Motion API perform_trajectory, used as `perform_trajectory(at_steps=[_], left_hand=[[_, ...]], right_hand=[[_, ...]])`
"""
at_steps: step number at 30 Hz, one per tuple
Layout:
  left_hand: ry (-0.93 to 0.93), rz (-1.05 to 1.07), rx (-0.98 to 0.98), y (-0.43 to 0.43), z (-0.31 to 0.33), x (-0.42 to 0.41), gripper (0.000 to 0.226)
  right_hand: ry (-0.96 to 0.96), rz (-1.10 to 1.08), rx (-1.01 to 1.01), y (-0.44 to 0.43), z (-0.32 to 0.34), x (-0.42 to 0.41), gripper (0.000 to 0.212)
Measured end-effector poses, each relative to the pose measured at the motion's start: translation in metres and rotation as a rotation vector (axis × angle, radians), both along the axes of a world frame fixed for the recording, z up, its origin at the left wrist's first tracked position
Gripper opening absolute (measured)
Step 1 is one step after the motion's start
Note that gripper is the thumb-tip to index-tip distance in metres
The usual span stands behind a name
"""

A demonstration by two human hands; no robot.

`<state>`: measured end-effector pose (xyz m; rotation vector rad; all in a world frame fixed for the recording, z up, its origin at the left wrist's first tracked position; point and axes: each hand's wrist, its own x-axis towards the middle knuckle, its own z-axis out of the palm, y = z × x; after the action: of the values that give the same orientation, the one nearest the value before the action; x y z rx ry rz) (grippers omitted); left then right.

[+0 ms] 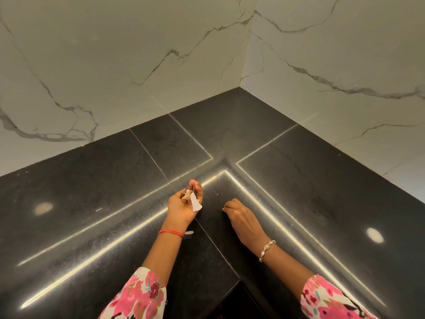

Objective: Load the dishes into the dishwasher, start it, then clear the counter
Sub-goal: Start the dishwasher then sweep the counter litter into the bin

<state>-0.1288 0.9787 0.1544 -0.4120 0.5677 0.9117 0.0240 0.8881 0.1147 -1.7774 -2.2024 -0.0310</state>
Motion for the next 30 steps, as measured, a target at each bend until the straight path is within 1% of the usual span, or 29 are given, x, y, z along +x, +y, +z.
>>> perform_trajectory(at_steps=[2, 3, 4, 5, 6, 7, 8, 9, 10, 11, 12, 13, 15, 17, 18, 20, 22, 23, 25, 27, 30], left_hand=[[0.007, -0.007, 0.004, -0.002, -0.001, 0.001, 0.039], [0.01, -0.011, 0.008, -0.003, 0.0, 0.002, 0.039], [0.012, -0.014, 0.007, -0.004, 0.0, 0.003, 0.04], [0.015, -0.017, 0.006, -0.006, 0.001, 0.004, 0.04], [0.019, -0.02, 0.006, -0.007, 0.0, 0.005, 0.04], [0.023, -0.024, 0.009, -0.008, 0.001, 0.006, 0.041], [0.029, -0.028, 0.011, -0.009, 0.001, 0.007, 0.042], [0.031, -0.033, 0.013, -0.01, 0.0, 0.009, 0.043], [0.031, -0.04, 0.014, -0.011, -0.001, 0.01, 0.044], [0.029, -0.05, 0.016, -0.012, -0.001, 0.012, 0.044], [0.039, -0.064, 0.023, -0.013, -0.002, 0.013, 0.043], [0.058, -0.086, 0.032, -0.015, -0.002, 0.015, 0.04], [0.101, -0.126, 0.048, -0.019, 0.0, 0.018, 0.035], [0.101, -0.141, 0.037, -0.021, 0.002, 0.021, 0.033], [0.092, -0.145, 0.034, -0.022, 0.002, 0.022, 0.033], [0.104, -0.167, 0.042, -0.024, 0.002, 0.022, 0.035], [0.15, -0.194, 0.049, -0.024, 0.001, 0.022, 0.039], [0.143, -0.186, 0.047, -0.023, 0.0, 0.021, 0.044], [0.048, -0.132, 0.006, -0.022, -0.001, 0.019, 0.048], [-0.011, -0.092, -0.03, -0.018, -0.002, 0.014, 0.043], [-0.033, -0.068, -0.06, -0.013, -0.004, 0.004, 0.037]], right_hand=[[-0.05, -0.007, -0.073, 0.005, -0.002, -0.001, 0.012], [-0.026, -0.027, -0.118, 0.008, -0.001, -0.002, 0.014], [0.055, -0.081, -0.154, 0.011, 0.002, -0.003, 0.017], [0.211, -0.185, -0.164, 0.015, 0.008, -0.005, 0.019], [0.432, -0.338, -0.147, 0.02, 0.017, -0.006, 0.016], [0.689, -0.498, -0.116, 0.024, 0.028, -0.008, 0.013], [0.945, -0.61, -0.095, 0.027, 0.04, -0.009, 0.011], [1.152, -0.652, -0.096, 0.028, 0.052, -0.012, 0.01], [1.273, -0.635, -0.113, 0.027, 0.063, -0.015, 0.01], [1.319, -0.579, -0.135, 0.025, 0.072, -0.02, 0.01], [1.309, -0.506, -0.154, 0.023, 0.081, -0.025, 0.011], [1.259, -0.433, -0.167, 0.019, 0.088, -0.031, 0.012], [1.075, -0.321, -0.179, 0.014, 0.091, -0.04, 0.015], [0.878, -0.258, -0.193, 0.011, 0.086, -0.045, 0.019], [0.823, -0.241, -0.191, 0.01, 0.083, -0.046, 0.021], [0.787, -0.225, -0.128, 0.01, 0.083, -0.048, 0.02], [0.805, -0.211, -0.024, 0.014, 0.086, -0.047, 0.018], [0.84, -0.205, 0.019, 0.019, 0.087, -0.043, 0.018], [0.905, -0.22, 0.053, 0.036, 0.088, -0.031, 0.019], [0.894, -0.258, -0.018, 0.06, 0.081, -0.018, 0.02], [0.689, -0.205, -0.161, 0.097, 0.056, -0.002, 0.024]])
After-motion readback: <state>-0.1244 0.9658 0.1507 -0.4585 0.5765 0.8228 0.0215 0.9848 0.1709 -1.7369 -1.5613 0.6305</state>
